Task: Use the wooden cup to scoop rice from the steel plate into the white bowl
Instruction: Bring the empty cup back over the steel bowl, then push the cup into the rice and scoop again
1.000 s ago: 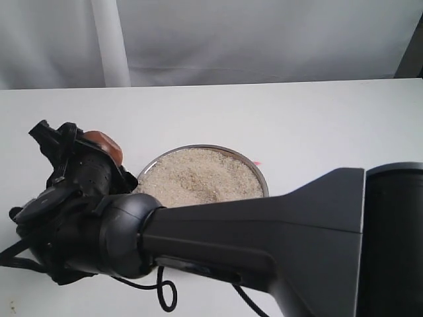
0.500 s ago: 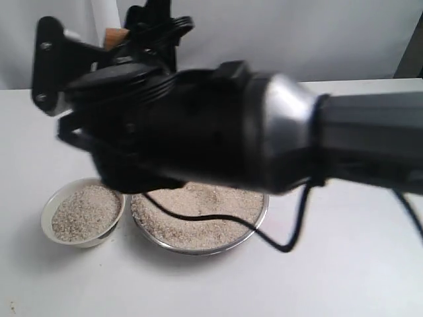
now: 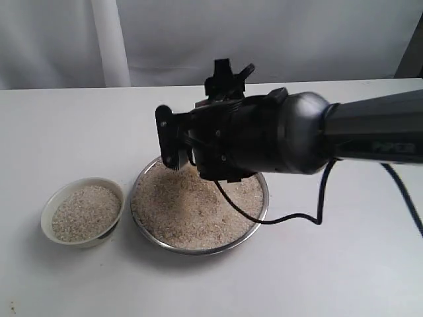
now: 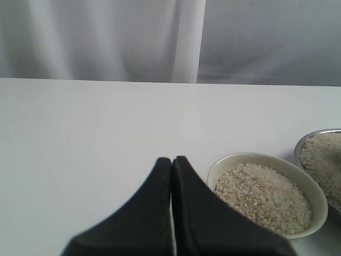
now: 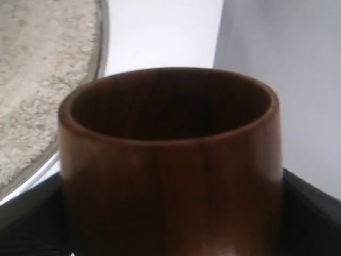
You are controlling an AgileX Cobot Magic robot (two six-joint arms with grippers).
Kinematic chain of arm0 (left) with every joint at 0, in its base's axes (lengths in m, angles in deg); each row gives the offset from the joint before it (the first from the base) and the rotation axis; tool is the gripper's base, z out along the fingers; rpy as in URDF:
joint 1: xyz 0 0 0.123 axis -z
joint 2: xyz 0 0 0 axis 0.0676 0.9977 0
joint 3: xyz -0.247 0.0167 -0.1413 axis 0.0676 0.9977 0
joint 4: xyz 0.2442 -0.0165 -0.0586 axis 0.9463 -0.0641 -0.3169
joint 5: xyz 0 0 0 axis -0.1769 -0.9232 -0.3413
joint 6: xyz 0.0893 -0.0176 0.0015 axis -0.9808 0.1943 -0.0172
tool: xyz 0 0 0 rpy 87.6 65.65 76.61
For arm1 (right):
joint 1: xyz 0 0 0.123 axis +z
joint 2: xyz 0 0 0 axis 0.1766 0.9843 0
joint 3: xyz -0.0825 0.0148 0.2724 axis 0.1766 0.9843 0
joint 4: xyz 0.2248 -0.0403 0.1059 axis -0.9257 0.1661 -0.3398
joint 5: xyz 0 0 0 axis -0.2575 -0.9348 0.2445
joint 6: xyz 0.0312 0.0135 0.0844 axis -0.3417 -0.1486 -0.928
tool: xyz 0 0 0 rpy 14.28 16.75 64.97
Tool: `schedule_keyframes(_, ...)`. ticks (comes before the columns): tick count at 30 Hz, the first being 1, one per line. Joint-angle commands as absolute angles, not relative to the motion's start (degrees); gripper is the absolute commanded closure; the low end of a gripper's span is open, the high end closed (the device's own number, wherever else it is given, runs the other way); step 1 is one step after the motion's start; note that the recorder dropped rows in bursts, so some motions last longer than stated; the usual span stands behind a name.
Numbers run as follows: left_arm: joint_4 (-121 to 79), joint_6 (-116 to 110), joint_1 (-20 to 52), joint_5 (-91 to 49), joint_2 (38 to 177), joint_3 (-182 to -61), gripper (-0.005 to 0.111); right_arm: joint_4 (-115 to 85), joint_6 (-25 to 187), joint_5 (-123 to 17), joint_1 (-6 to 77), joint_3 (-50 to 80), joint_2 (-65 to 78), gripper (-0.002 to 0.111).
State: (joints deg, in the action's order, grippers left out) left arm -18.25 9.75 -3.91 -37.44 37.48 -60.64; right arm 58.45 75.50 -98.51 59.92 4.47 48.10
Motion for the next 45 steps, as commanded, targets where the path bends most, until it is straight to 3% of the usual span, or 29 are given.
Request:
schedule_keyframes(1, -18.6, 9.9, -3.6, -37.1, 37.5, -61.0, 0.107, 60.8, 82.8, -97.6, 58.8, 4.1, 52.7, 0.105)
schedule_keyframes(6, -18.6, 9.9, -3.6, -37.1, 37.5, -61.0, 0.107, 61.8, 84.4, -99.8, 58.3, -1.2, 57.4, 0.105)
schedule_keyframes(45, -18.6, 9.9, -3.6, -37.1, 37.5, -61.0, 0.107, 56.4, 92.8, -96.2, 62.7, -1.2, 62.4, 0.105)
